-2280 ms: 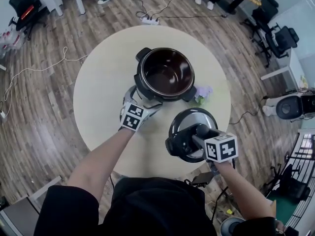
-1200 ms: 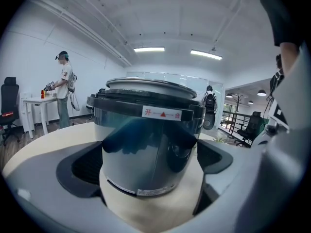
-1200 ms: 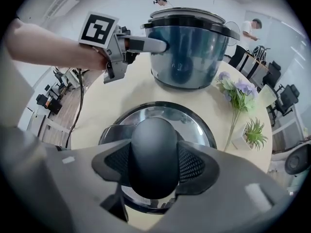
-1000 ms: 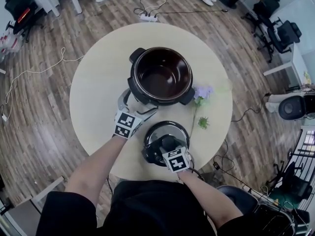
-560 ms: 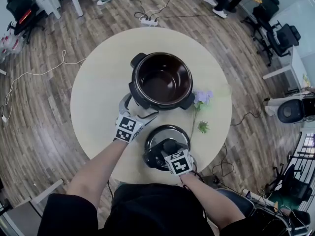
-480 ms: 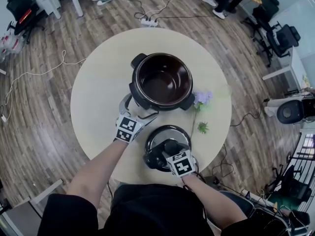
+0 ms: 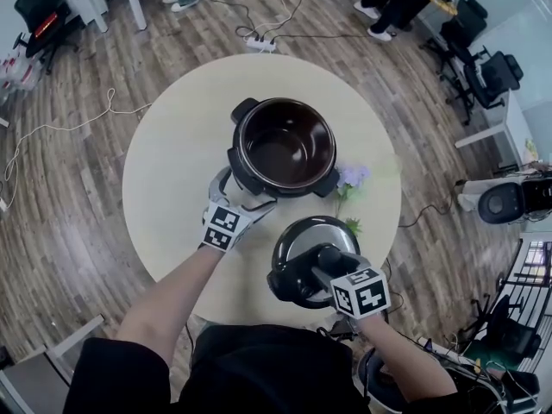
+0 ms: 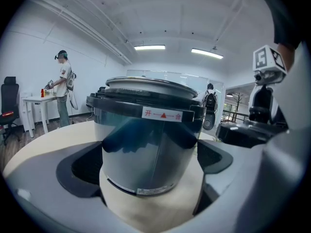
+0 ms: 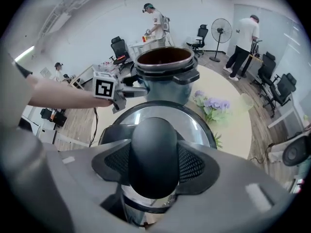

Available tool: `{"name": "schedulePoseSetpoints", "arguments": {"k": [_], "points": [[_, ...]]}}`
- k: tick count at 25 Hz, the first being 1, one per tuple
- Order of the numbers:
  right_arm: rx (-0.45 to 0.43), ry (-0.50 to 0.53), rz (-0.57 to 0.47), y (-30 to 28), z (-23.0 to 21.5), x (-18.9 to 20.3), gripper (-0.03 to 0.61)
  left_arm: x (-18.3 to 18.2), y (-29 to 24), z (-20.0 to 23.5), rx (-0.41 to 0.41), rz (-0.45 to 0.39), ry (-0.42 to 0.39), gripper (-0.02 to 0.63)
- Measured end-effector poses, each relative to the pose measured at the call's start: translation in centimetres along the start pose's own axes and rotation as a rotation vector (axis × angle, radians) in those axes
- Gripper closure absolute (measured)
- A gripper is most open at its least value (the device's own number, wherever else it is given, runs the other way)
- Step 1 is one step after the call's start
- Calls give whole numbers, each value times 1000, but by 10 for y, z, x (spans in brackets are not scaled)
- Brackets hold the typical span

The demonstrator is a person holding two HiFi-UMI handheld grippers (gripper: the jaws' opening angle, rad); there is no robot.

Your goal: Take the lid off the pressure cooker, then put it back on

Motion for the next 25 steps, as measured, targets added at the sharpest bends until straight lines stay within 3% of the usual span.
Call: {"name": "schedulePoseSetpoints", "arguments": {"k": [7,15,20,25], "points": [[13,-62,-6,62,-66,-49,293,-3,-2,0,3,-10,-8,28],[105,-26,-105,103,-127,-170,293,-4,-4,-2,6,-2,2,28],[53,-105,-139,100,-124,-246,293,-5,-5,-1,7,2,5,28],[30,-90,-141,64,-67,-304,293,6,8,12,13,0,4,28]]}}
Point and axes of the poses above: the fingertips, and each gripper's own axes: y backward along the fingers, z to its left, x out of its underside, the point moved 4 cm from there along y, backward along the fingers, and after that the axes turned 13 degrees about x, right-handed, at the moved point
